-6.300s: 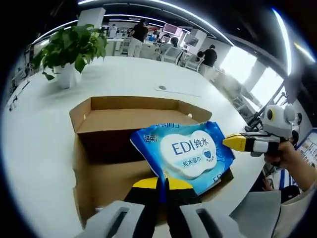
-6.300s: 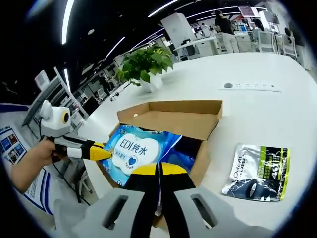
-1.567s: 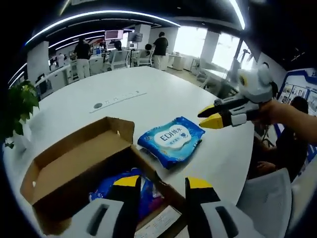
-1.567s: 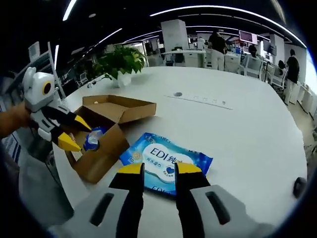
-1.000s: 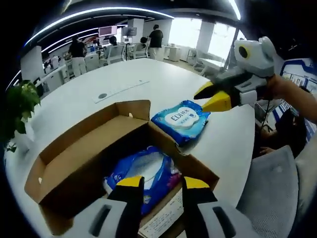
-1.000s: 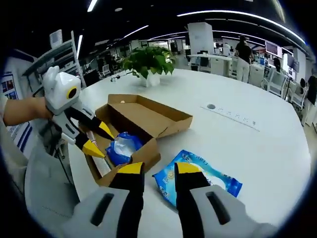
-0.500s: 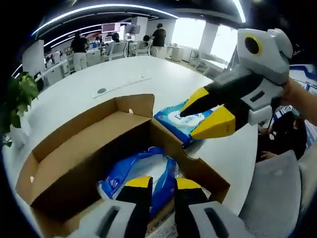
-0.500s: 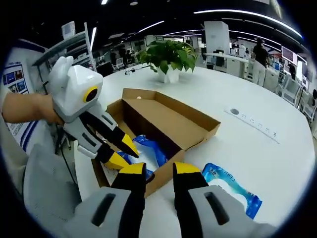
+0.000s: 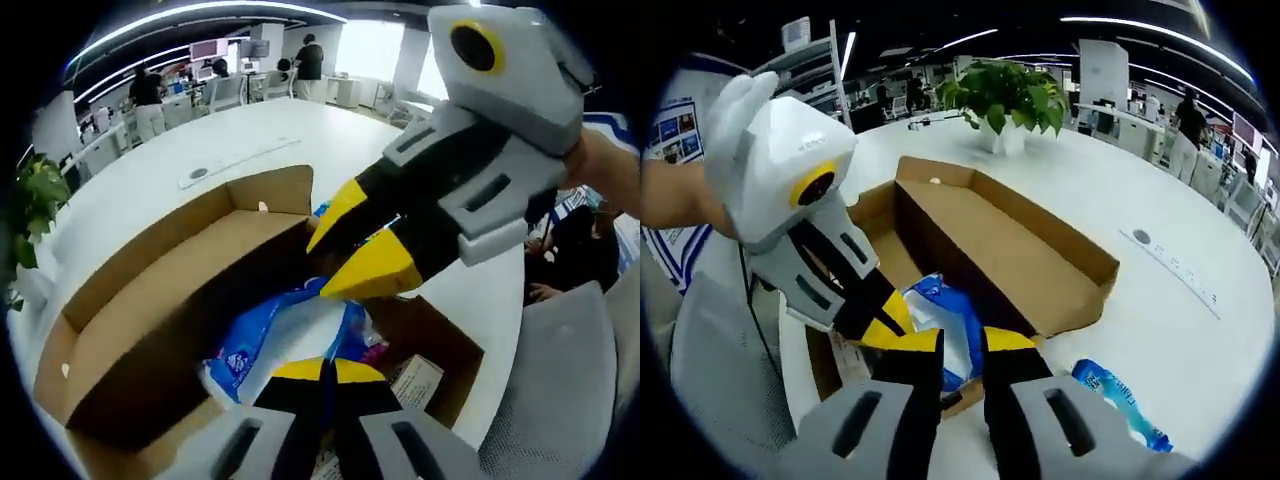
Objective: Operate the shoe box by opening the lid, removing the specified soft item, and placing it in the target area until the item is outside and the box remains undamaged.
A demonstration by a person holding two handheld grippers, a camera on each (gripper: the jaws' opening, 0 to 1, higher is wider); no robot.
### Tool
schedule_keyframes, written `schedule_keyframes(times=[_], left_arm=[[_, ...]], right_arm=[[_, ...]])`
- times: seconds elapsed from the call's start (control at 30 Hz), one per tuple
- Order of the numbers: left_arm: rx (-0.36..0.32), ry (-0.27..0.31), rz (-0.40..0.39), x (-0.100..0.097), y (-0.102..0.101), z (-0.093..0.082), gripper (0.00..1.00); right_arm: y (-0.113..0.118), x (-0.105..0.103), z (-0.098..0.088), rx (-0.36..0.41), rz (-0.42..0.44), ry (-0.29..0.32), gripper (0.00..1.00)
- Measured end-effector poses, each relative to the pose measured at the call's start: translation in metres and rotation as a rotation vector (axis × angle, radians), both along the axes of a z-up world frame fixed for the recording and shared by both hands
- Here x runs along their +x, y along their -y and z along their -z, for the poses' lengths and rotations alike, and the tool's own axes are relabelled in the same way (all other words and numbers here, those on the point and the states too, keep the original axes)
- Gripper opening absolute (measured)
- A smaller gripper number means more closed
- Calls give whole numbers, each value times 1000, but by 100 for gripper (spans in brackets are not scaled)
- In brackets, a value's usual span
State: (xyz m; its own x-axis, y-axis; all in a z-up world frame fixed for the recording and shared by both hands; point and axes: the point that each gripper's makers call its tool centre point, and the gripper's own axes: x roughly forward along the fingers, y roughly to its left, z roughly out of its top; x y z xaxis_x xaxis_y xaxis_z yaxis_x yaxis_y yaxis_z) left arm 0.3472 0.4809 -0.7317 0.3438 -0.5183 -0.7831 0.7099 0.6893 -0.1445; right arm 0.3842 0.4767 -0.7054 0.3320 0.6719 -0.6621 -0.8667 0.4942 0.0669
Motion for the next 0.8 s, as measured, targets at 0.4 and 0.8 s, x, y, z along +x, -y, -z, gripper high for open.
schedule_keyframes(times=[0.4, 0.8], left_arm=[[-25, -12, -23, -2, -3, -2, 0], [-55, 16, -55, 1, -13, -18, 0]], right_arm=[[-17, 11, 30, -140, -60, -5, 6], [-23, 10, 16, -116, -67, 15, 0]])
